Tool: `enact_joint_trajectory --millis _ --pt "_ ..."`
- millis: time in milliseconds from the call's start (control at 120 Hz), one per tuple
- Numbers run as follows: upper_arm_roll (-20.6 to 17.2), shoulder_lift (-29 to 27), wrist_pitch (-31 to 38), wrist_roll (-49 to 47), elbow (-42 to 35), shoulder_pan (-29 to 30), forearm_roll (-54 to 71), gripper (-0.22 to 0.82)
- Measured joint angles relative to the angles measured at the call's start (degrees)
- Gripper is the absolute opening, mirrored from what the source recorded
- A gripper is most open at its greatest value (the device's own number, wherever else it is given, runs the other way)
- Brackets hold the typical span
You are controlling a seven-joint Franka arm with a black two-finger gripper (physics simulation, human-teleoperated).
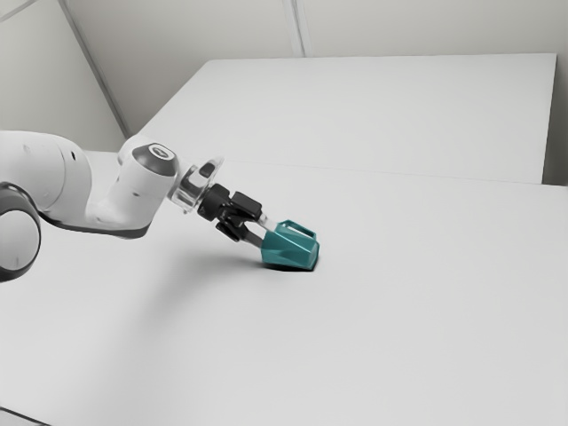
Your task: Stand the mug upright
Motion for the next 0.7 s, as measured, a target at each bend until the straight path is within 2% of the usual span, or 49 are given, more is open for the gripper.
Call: enact_joint_trajectory --millis 700 --pt "0.0 2.3 3.9 0.8 0.7 -2.0 -3.2 0.6"
